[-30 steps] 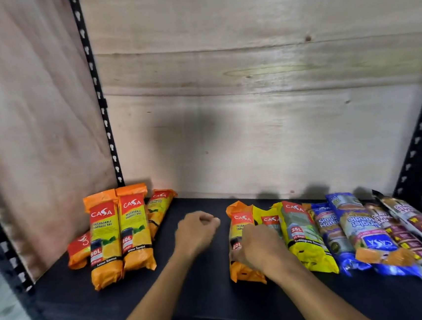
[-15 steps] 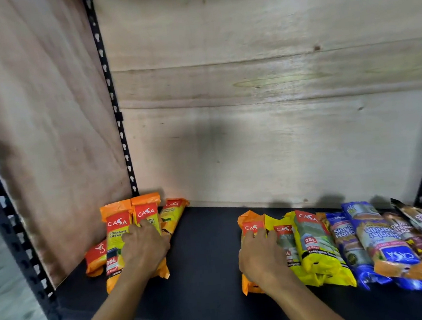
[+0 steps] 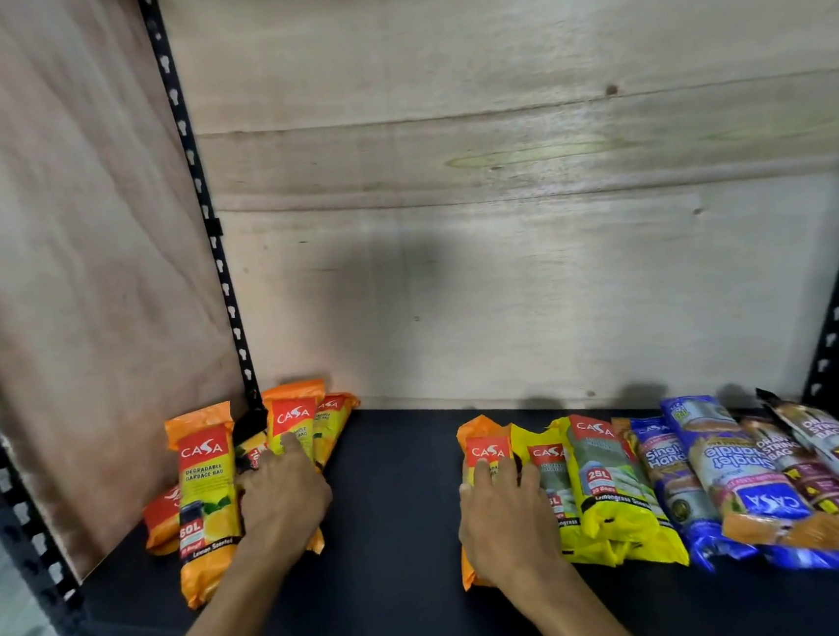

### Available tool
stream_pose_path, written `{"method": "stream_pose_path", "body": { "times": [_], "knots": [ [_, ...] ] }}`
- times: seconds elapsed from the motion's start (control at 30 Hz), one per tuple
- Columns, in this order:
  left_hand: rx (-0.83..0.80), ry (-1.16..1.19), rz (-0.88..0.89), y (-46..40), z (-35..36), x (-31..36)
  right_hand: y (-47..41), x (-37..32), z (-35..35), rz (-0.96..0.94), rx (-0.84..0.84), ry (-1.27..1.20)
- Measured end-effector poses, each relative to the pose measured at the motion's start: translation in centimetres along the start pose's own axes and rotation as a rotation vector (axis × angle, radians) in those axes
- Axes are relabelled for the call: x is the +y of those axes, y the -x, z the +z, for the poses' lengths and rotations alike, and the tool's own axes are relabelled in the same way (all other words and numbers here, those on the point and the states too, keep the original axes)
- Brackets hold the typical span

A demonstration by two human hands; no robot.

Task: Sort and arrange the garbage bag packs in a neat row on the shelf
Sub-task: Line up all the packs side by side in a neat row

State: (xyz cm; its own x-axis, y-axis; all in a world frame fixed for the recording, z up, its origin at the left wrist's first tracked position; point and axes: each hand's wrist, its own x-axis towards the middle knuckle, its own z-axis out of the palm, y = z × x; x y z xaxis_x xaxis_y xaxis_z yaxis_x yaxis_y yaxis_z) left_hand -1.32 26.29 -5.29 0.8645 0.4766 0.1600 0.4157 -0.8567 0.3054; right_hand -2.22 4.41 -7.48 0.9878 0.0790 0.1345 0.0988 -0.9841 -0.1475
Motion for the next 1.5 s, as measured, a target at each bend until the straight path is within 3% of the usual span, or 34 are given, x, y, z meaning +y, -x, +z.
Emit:
{"method": "stream_pose_path", "body": {
  "times": [0.27, 0.6, 0.9, 1.07, 1.3, 1.5],
  "knots": [
    [-0.175, 0.084, 0.252, 4.5, -0.7, 5.5, -0.2, 0.5, -0.2, -0.040, -0.037, 0.089],
    [-0.303, 0.228, 0.235, 5.2, 1.3, 6.8, 0.8, 0.4, -2.3, -0.132, -0.077, 0.168],
    [-0.343, 0.380, 0.283, 4.3, 2.3, 5.4, -2.0, 1.0, 2.3, -0.135, 0.007, 0.152],
    [-0.460, 0.502, 0.300, 3.3, 2.0, 5.1, -2.8, 1.1, 3.5, -0.100, 0.000, 0.116],
    [0.013, 0.008, 0.174, -4.0, 0.9, 2.9, -2.8, 1.0, 3.4, -0.088, -0.023, 0.120],
    [-0.100, -0.344, 0.101, -8.5, 1.6, 2.7, -2.6, 1.0, 3.6, -0.079, -0.044, 0.123]
  ]
}}
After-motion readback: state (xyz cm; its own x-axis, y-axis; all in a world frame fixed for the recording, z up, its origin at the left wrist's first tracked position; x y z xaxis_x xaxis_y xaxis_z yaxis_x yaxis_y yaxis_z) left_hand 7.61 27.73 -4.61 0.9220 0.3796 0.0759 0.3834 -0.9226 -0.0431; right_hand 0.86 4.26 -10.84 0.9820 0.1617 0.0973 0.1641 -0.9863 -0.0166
